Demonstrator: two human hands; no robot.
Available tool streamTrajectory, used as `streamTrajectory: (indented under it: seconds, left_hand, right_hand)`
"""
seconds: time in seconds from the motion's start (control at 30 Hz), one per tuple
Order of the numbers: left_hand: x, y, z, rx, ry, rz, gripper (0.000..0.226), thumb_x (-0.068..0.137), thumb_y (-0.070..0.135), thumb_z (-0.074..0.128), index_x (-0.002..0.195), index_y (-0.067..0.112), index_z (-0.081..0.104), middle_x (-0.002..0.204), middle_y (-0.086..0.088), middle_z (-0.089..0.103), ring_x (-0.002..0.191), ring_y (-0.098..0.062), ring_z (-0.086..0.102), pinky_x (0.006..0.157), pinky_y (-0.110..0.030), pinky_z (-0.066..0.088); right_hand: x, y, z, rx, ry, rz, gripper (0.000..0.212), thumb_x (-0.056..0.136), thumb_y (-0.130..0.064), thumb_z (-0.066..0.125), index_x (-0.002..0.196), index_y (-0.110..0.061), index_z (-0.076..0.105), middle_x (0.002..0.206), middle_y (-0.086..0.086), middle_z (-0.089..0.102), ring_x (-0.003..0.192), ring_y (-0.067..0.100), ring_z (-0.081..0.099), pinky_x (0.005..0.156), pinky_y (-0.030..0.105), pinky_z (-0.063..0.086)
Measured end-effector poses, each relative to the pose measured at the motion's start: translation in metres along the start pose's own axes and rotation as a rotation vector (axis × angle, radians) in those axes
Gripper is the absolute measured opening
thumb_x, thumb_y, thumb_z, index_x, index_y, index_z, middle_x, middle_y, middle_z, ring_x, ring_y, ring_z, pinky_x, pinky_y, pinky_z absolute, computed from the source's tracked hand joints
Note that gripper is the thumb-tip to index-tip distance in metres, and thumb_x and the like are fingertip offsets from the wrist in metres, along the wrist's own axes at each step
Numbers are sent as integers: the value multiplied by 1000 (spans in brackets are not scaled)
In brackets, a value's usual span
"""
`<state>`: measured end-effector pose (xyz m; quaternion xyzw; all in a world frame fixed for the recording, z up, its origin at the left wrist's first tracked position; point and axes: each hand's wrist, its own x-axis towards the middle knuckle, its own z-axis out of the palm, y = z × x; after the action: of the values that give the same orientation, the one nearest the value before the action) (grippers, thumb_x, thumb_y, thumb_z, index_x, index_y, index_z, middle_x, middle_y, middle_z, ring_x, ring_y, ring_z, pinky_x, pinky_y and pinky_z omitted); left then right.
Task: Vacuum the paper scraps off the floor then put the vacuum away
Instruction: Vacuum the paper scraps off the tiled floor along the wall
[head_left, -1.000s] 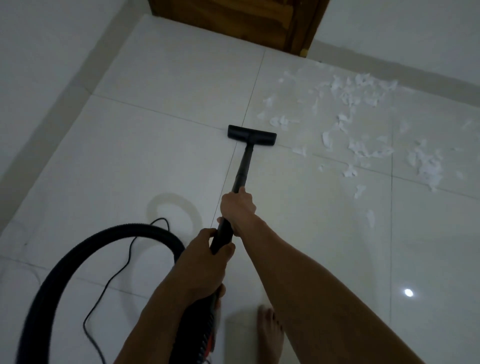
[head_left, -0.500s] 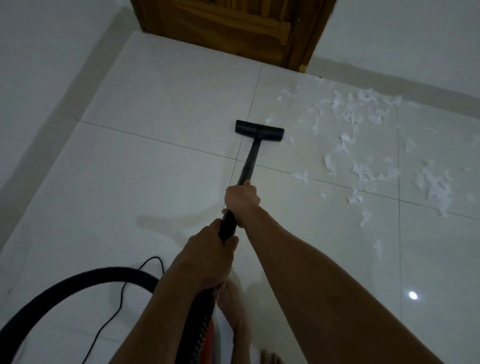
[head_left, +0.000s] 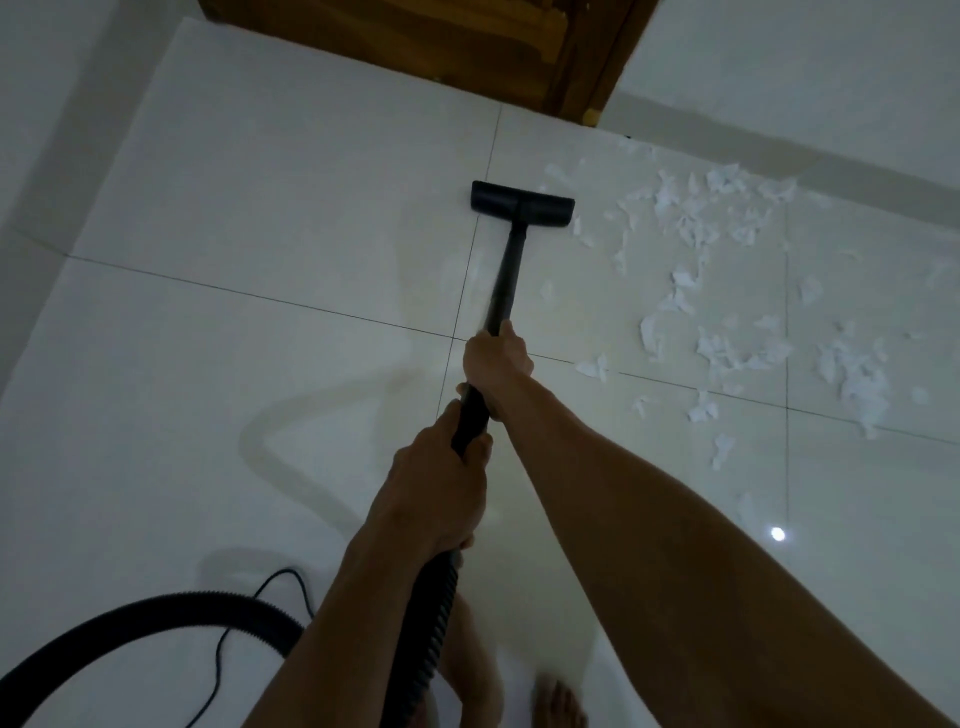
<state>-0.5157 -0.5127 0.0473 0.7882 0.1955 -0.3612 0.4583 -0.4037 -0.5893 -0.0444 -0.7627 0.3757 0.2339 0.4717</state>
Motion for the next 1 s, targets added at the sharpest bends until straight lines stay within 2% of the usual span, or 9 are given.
streamTrajectory:
  seconds: [0.07,0.1,0.17,0.2,0.3,0.47,0.63,0.8,1.0]
  left_hand:
    - [13,8,-2,-15,7,-7,44,104,40,40,147,37,33,66,-6,63,38,-13,58,43,-28,56]
    - [21,13,-3,-27,13,-6,44,104,40,40,147,37,34,64,-6,63,37,-14,57,42,-28,56]
    - [34,20,-5,-46,28,0,42,104,40,41,145,36,37,63,-7,62,37,-15,57,41,-28,54]
    - [41,24,-6,-62,32,0,41,104,40,41,144,37,37,63,-8,63,37,-16,57,40,-27,53]
    - [57,35,-7,-101,37,-7,39,103,41,42,142,39,39,63,-10,63,35,-15,56,40,-26,52]
    - [81,58,-7,-148,49,-5,37,103,40,42,140,42,41,61,-8,62,32,-13,54,39,-24,48]
    - [105,93,-6,-188,55,-9,39,103,40,44,142,42,40,58,-7,61,35,-14,56,40,-24,49]
    - [136,132,-3,-183,34,23,36,103,37,44,140,40,44,58,-7,58,36,-16,56,40,-25,49]
    - [165,172,14,-89,35,36,37,104,39,41,140,34,44,60,-7,61,33,-13,55,38,-23,48]
  right_hand:
    - [15,-10,1,-5,9,-16,45,104,-24,40,148,-23,36,111,10,61,61,17,60,37,16,49]
    - [22,-15,2,-20,16,-26,46,103,-25,41,148,-23,37,112,10,62,68,20,64,50,24,57]
    - [35,-24,3,-51,29,-37,47,101,-26,42,147,-22,39,115,10,63,82,24,67,67,36,61]
    - [42,-28,3,-45,34,-40,46,100,-26,42,146,-22,40,115,10,64,83,25,67,67,36,61]
    - [63,-40,0,-45,32,-52,43,101,-24,43,144,-22,41,115,11,64,75,22,65,51,30,54]
    - [92,-64,-2,-92,48,-48,49,100,-28,44,148,-25,38,118,9,63,95,27,68,77,40,61]
    - [119,-91,-16,-6,57,-6,55,97,-30,46,151,-33,34,112,10,62,88,31,72,76,45,63]
    - [153,-120,-43,-1,60,-22,59,97,-27,47,153,-31,31,117,11,62,88,31,72,76,44,63]
    - [191,-134,-76,-8,45,-33,54,95,-22,48,148,-23,37,117,11,61,92,31,70,76,45,63]
